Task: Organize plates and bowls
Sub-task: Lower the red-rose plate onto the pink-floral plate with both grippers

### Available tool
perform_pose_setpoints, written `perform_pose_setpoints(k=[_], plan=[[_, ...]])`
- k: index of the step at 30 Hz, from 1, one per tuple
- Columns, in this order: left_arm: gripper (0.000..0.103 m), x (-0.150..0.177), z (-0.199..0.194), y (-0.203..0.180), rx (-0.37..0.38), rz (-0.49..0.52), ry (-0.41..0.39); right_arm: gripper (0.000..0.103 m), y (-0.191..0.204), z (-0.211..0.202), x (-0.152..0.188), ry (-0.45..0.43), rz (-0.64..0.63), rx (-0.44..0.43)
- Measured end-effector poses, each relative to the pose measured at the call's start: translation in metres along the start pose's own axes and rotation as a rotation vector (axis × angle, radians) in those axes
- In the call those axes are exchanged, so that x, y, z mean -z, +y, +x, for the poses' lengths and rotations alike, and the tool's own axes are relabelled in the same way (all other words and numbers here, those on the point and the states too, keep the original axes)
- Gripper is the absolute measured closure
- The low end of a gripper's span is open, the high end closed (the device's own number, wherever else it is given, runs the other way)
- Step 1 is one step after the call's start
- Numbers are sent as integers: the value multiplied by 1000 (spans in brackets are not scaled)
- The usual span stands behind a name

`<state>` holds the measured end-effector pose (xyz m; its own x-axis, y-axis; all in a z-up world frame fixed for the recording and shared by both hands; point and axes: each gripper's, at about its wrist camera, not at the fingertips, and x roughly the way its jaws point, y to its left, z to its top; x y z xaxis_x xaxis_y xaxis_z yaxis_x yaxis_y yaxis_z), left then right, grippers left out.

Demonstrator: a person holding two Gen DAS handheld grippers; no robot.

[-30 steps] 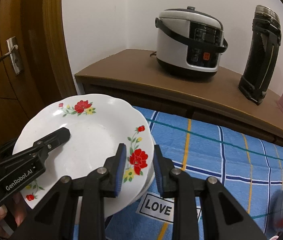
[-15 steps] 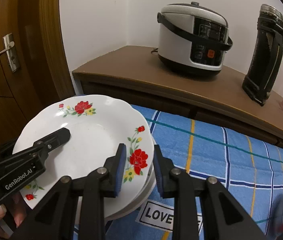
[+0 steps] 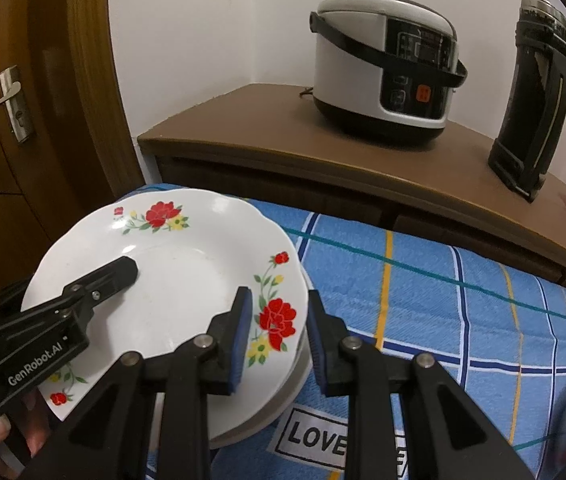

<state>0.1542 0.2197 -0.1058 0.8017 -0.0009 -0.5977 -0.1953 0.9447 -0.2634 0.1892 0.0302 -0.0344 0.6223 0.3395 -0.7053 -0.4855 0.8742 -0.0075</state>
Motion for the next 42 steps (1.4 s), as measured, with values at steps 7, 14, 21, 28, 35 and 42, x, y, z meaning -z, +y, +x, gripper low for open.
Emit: perform_pose_setpoints(k=[7, 14, 21, 28, 35, 42], plan=[[64, 1, 2, 0, 1, 2, 6, 76, -1, 4, 0, -3, 2, -2], [64, 1, 3, 1, 8, -5, 17, 76, 0, 4, 1, -5, 0, 1], [64, 1, 5, 1, 11, -9, 28, 76, 0, 5, 0, -4, -1, 3], [64, 1, 8, 1, 20, -10, 43, 76, -1, 7, 0, -2, 1, 3], [64, 1, 9, 1, 20, -10, 44, 76, -1, 7, 0, -3, -5, 4], [64, 2, 9, 0, 14, 0, 49, 78, 0, 9, 1, -7, -27, 21]])
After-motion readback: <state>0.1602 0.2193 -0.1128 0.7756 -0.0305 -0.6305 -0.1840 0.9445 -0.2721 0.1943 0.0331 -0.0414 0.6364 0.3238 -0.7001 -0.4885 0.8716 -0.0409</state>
